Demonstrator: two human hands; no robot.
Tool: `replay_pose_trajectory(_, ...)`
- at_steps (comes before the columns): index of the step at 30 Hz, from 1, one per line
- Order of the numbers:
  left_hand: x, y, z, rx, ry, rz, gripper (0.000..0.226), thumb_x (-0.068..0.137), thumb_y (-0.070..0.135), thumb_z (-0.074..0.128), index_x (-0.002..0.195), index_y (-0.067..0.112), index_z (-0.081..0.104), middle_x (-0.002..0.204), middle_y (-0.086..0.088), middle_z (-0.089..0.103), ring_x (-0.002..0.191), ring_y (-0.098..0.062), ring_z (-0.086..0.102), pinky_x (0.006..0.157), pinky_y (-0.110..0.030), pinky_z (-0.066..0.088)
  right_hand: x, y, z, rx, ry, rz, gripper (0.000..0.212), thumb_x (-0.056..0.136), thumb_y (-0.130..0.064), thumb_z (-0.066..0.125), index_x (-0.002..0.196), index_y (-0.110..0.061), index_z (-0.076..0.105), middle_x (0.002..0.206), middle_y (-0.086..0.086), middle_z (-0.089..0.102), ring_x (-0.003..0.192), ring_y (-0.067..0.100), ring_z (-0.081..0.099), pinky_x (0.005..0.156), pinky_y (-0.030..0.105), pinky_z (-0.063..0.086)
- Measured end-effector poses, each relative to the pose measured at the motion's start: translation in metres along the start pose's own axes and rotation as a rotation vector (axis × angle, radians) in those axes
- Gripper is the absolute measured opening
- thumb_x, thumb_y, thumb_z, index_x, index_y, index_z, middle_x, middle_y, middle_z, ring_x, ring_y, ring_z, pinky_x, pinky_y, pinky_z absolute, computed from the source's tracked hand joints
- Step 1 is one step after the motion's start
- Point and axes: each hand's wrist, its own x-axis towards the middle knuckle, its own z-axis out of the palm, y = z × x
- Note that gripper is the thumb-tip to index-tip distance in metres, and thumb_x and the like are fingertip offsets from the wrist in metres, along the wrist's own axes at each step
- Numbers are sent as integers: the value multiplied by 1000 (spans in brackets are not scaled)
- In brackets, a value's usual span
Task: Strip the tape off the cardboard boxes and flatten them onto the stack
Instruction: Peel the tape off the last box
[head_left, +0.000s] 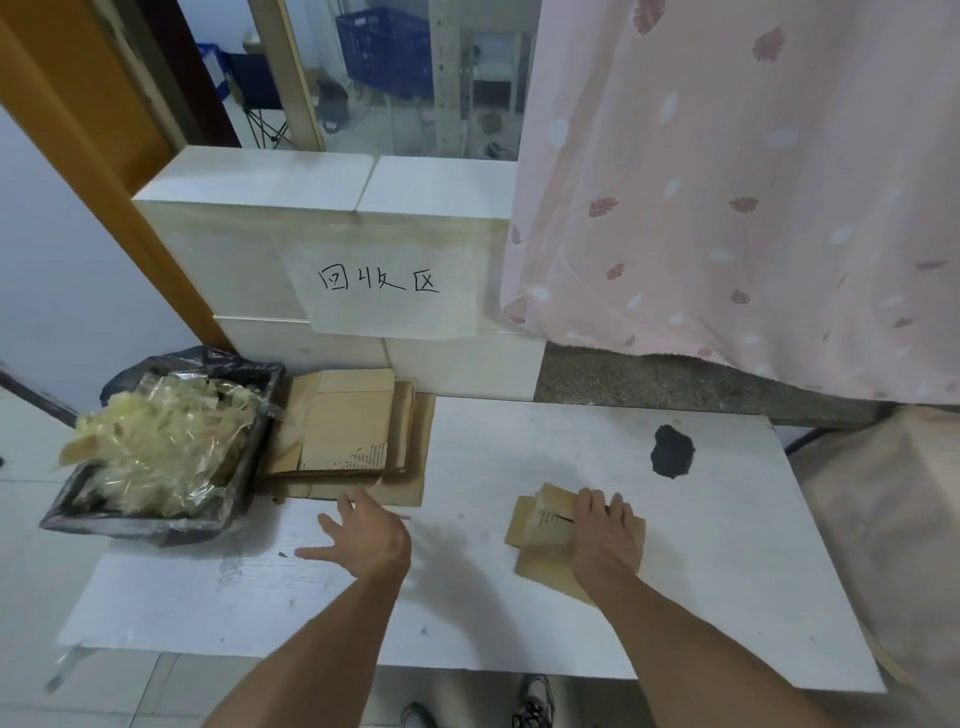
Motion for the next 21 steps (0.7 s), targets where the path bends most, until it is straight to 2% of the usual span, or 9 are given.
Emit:
replay_pose_trajectory(3, -7, -4, 9, -3, -6, 30, 45, 101, 23, 40, 146, 27, 36, 160, 1, 26, 149, -30, 15, 113, -71, 2, -1, 0, -2, 8, -43, 10, 88, 82, -11, 67, 150, -10, 11, 155, 6, 21, 149, 34, 6, 123, 41, 4)
replay_pose_trajectory(5, -19, 4, 19, -2, -39, 75, 43, 104, 30, 31, 148, 28, 34, 161, 2, 24, 150, -28, 14, 114, -69, 3, -5, -12, -4, 20, -52, -42, 94, 83, -10, 68, 153, -10, 5, 159, 7, 12, 151, 34, -6, 123, 43, -1)
replay_pose_trajectory(7, -32, 15, 26, -10, -67, 119, 43, 105, 34, 27, 148, 29, 34, 162, 3, 24, 150, -27, 14, 114, -69, 3, -10, -29, -4, 15, -29, -117, 98, 81, -11, 70, 154, -12, 4, 161, 9, 6, 151, 35, -10, 123, 46, -3)
replay_pose_trajectory(12, -47, 27, 30, -19, -83, 153, 47, 104, 44, 27, 148, 28, 36, 160, 3, 27, 149, -27, 19, 113, -69, 4, -20, -69, -5, 10, 44, -218, 98, 83, -11, 69, 155, -18, 3, 163, 11, 2, 150, 36, -9, 122, 52, -3)
replay_pose_trajectory(16, -52, 21, 28, -84, -102, 120, 60, 101, 57, 23, 149, 25, 37, 161, 1, 29, 148, -27, 22, 114, -66, 5, -25, -91, -6, 37, 32, -242, 91, 87, -10, 64, 155, -17, 5, 161, 10, 12, 151, 36, -2, 122, 51, 1)
replay_pose_trajectory(19, -52, 13, 26, -160, -90, 106, 64, 99, 62, 27, 146, 22, 42, 154, -1, 39, 142, -27, 35, 115, -59, 13, -28, -99, -8, 32, 23, -270, 91, 86, -11, 66, 155, -18, 6, 159, 10, 15, 151, 35, 0, 122, 51, 3)
replay_pose_trajectory(21, -48, 1, 23, -201, -75, 93, 63, 98, 61, 32, 143, 19, 44, 147, -5, 46, 134, -28, 43, 113, -54, 25, -27, -97, -7, 31, 19, -272, 97, 82, -11, 69, 154, -19, 5, 158, 10, 16, 150, 36, 1, 121, 52, 3)
